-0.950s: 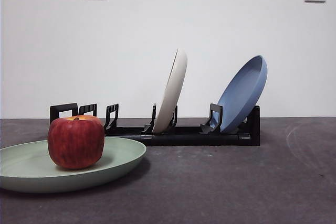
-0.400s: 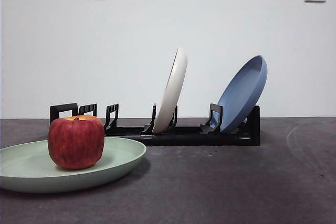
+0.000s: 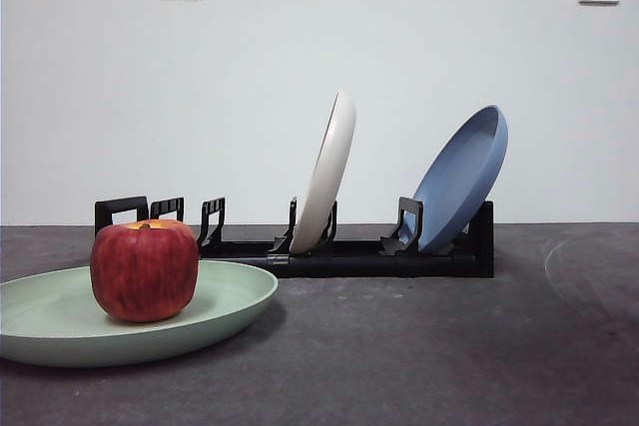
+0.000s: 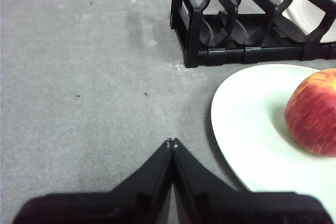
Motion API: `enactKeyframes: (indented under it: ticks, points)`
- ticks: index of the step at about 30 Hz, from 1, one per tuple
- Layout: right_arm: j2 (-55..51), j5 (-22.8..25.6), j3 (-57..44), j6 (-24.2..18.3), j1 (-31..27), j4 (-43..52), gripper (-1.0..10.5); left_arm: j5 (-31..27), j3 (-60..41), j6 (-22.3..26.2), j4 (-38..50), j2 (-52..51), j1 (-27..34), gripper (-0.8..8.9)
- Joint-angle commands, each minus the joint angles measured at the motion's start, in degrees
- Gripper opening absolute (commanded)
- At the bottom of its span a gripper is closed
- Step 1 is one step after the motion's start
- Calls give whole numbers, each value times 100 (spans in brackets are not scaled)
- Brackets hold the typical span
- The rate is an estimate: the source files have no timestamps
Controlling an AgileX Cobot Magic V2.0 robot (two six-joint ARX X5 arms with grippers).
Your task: Take the green plate from the plate rack,put the plate on the table,take the apple from the table,put the apple in the plate
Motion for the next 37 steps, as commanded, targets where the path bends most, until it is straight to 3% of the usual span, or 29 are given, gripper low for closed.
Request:
enactKeyframes:
  ticks: [1, 12, 17, 37]
  points:
    - [-223, 22, -157, 157, -11, -17, 0, 24, -33, 85, 55, 13, 17, -4]
    - [-975, -162, -278, 170, -11, -1617, 0, 24, -33, 85, 52, 13, 17, -4]
    - [-1235, -625, -275, -94, -9, -1620, 0, 24, -33, 85, 57, 17, 17, -4]
    - [-1228, -568, -275, 48, -7, -1602, 0, 24, -33, 85, 59, 17, 17, -4]
